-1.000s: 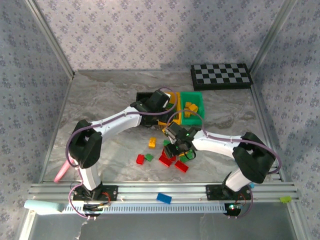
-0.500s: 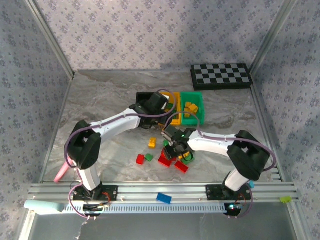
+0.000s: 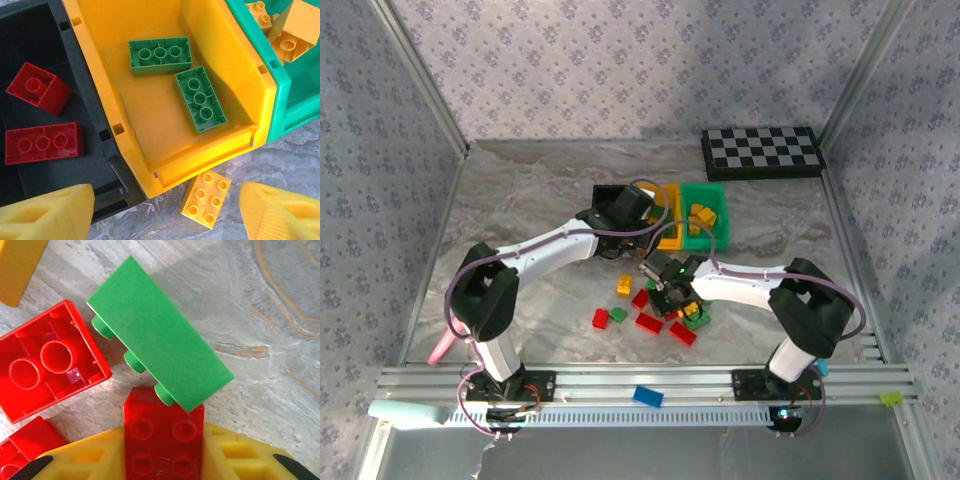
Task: Sort the legos into containers by color
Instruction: Pick up the lego from the bottom-center of the table, then place the lego in the container.
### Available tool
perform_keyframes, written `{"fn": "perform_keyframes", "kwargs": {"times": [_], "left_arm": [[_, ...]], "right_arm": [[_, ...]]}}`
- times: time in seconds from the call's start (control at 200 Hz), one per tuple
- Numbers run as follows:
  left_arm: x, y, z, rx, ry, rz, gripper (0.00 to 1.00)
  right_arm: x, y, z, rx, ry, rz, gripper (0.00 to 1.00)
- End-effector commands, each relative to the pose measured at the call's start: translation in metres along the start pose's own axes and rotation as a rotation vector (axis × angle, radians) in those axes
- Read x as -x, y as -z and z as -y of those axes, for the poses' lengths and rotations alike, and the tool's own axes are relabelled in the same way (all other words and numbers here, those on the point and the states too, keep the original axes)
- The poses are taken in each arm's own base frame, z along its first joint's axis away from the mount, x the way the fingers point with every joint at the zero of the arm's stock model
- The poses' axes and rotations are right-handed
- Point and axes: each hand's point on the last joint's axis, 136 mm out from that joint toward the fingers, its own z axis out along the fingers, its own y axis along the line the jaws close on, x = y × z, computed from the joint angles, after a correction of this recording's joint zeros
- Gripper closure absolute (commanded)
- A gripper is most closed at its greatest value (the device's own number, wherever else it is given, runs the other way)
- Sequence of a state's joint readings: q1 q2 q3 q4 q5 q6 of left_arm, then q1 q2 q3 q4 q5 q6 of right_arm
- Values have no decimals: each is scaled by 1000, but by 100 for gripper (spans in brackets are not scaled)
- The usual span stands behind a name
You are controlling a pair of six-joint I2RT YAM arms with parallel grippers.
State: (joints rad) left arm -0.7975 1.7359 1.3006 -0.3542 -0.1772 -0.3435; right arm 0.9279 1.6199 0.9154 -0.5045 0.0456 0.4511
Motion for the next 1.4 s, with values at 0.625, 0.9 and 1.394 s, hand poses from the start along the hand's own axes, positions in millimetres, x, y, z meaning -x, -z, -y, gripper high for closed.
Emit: {"fn": "perform_keyframes", "kwargs": {"times": [0.625, 0.9, 1.394], "left_arm": [[-42, 70, -116, 139, 423, 163, 25], [-71, 94, -134, 111, 496, 176, 26], [-159, 95, -42, -217, 307, -342, 28]], "right_arm": [[207, 66, -16, 158, -46, 401, 64], [259, 49, -12, 180, -53, 412, 52], [231, 69, 13, 127, -47, 441, 40]]}}
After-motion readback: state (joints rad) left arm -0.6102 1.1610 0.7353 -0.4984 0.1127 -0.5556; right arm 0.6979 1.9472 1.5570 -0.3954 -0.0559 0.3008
